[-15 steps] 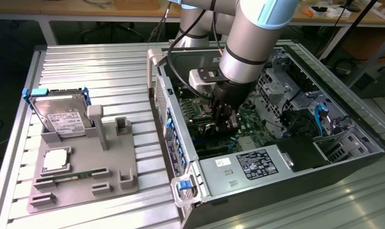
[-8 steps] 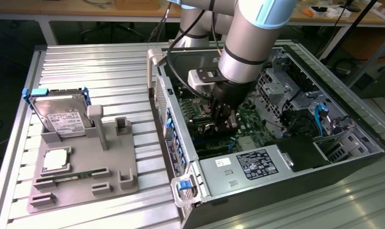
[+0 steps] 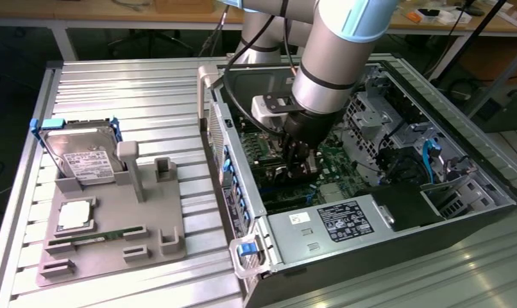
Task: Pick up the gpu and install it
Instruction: 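Insert the gpu into the slot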
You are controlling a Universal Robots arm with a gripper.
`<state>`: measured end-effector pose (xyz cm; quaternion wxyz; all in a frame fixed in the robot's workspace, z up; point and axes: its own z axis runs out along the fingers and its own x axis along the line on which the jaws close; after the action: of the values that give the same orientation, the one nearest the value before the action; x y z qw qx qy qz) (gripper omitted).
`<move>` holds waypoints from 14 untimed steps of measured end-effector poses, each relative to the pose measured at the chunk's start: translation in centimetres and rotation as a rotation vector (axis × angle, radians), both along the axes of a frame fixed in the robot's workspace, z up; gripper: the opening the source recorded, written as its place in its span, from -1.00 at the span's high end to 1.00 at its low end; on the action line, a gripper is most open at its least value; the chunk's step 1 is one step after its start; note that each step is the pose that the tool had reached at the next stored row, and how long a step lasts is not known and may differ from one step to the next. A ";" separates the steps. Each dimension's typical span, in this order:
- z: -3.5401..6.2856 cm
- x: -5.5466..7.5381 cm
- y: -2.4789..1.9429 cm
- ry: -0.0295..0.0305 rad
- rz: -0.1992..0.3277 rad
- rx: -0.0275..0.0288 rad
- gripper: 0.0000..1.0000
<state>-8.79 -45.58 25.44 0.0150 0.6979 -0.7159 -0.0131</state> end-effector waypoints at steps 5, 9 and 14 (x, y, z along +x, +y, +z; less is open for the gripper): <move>0.06 -0.1 0.00 0.0003 0.000 -0.0006 0.46; 0.06 -0.1 0.00 0.0003 -0.001 -0.0006 0.46; 0.06 -0.1 0.04 0.0003 -0.004 -0.0005 0.46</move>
<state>-8.93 -45.54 25.50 0.0153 0.6964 -0.7174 -0.0131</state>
